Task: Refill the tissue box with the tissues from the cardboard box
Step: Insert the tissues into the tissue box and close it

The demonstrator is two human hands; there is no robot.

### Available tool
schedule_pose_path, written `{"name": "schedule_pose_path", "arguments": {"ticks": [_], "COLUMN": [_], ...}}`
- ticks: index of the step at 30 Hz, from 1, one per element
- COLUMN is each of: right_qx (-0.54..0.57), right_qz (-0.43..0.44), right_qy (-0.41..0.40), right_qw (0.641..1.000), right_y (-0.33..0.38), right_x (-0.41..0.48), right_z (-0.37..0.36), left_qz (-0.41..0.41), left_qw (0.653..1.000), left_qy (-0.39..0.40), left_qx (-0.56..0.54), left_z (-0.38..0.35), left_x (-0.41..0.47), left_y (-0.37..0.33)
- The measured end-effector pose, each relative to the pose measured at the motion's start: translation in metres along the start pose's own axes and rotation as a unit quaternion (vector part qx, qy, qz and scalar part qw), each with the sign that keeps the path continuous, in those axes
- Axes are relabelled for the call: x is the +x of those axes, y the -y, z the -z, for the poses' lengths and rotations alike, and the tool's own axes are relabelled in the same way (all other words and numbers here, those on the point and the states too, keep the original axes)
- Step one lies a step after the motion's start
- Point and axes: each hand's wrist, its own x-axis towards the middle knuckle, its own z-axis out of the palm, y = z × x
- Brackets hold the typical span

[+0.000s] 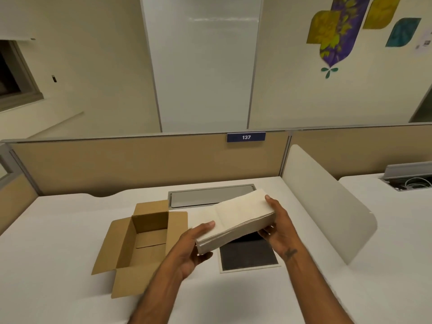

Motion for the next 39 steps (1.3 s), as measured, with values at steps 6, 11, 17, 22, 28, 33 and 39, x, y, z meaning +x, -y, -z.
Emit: {"name": "schedule_pose_path", "arguments": {"ticks": [6, 11, 17, 22, 28, 33, 39], "right_qx": [-0.09, -0.122, -0.1, -0.129, -0.161, -0.164, -0.196], "right_qz": [-0.07, -0.1, -0.098, -0.094, -0.109, -0.119, -0.111], "right_qy": [0.03, 0.056, 0.045, 0.04, 0.022, 0.005, 0.03], "right_qw": [0.993, 0.986, 0.989, 0.986, 0.981, 0.979, 0.974], "right_y": [0.0, -0.009, -0.008, -0.008, -0.02, -0.034, -0.058], "right_x": [-0.005, -0.004, 0.014, 0.035, 0.056, 0.078, 0.106], "right_z": [0.044, 0.057, 0.064, 0.075, 0.099, 0.114, 0.129], "left_qz": [0.035, 0.056, 0.056, 0.047, 0.046, 0.041, 0.03], "left_qw": [0.999, 0.998, 0.994, 0.985, 0.98, 0.981, 0.981], "left_qy": [-0.022, -0.027, -0.015, -0.004, -0.021, -0.032, -0.042], "left_qx": [0.028, 0.012, 0.092, 0.167, 0.194, 0.189, 0.188], "left_z": [-0.009, -0.015, -0.013, -0.011, -0.015, -0.025, -0.037], "left_x": [0.004, 0.012, 0.037, 0.065, 0.095, 0.109, 0.119], "left_y": [0.01, 0.016, 0.014, 0.012, 0.026, 0.056, 0.092]}}
